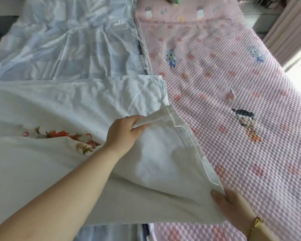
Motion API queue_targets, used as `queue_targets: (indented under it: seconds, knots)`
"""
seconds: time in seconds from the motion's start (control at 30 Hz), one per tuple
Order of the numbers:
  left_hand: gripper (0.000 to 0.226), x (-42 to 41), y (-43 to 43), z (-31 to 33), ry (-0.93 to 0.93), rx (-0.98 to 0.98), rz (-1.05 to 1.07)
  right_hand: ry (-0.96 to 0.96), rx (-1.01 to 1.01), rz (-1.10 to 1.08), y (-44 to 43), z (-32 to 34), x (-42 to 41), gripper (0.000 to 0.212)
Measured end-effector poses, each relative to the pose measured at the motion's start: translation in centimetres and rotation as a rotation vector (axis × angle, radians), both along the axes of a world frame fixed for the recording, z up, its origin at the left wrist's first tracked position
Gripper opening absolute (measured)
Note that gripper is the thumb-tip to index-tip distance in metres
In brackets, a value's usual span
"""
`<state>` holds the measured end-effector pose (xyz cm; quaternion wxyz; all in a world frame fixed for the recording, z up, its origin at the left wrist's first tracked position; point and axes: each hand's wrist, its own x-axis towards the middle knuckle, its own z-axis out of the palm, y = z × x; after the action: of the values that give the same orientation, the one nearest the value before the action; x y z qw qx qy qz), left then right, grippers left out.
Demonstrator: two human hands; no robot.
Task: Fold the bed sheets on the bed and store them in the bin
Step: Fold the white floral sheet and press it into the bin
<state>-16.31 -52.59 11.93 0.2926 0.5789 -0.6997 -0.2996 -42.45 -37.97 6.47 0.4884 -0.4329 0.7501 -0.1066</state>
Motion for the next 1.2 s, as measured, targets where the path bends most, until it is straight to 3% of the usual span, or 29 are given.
queue_targets:
  seconds: [0.17, 0.27, 0.33, 0.4, 0.53, 0.63, 0.73, 0.8, 0.93, 1.1, 1.2]
  knots:
    - [0.031, -5.1, -0.1, -3.2, -0.156, 0.212, -0.126, 0.081, 0.101, -0.122, 3.4, -3.1, -2.2, 0.021]
    - [0.018, -6.9, -0.7, -6.5, -0.247, 0.292, -0.152, 0.116, 0.207, -0.153, 3.7, -6.4, -2.0, 0.009]
    - [0.052, -6.4, -0.8, -8.9, -0.370, 0.318, -0.159, 0.143, 0.245, -0.211, 3.0, -7.7, -1.8, 0.025]
    - [0.062, -4.3, -0.2, -10.4, -0.511, 0.295, -0.133, 0.139, 0.211, -0.257, 1.8, -7.8, -1.6, 0.039]
    - [0.064, 1.3, 1.4, -13.3, -0.738, 0.262, -0.106, 0.094, 0.023, -0.278, -2.6, -7.3, -0.8, 0.042]
    - [0.064, 4.9, 1.8, -15.6, -0.724, 0.161, 0.052, 0.003, -0.072, -0.353, -7.8, -8.6, 0.0, 0.038]
    - [0.077, 6.5, 1.6, -17.6, -0.681, 0.202, 0.085, -0.017, -0.161, -0.342, -14.1, -9.6, 0.8, 0.025]
    - [0.087, 6.9, 1.0, -18.6, -0.673, 0.129, 0.072, -0.013, -0.185, -0.328, -18.6, -10.5, 1.9, 0.026]
    - [0.079, 6.4, -0.4, -19.7, -0.613, 0.030, 0.092, 0.103, -0.097, -0.219, -24.7, -11.0, 4.5, 0.031]
    - [0.067, 7.4, -2.4, -19.9, -0.554, -0.108, 0.172, 0.465, -0.372, -0.375, -26.7, -10.1, 3.0, 0.035]
    - [0.067, 8.2, -3.9, -20.8, -0.602, -0.073, 0.191, 0.398, -0.301, -0.346, -26.5, -11.4, 1.6, 0.030]
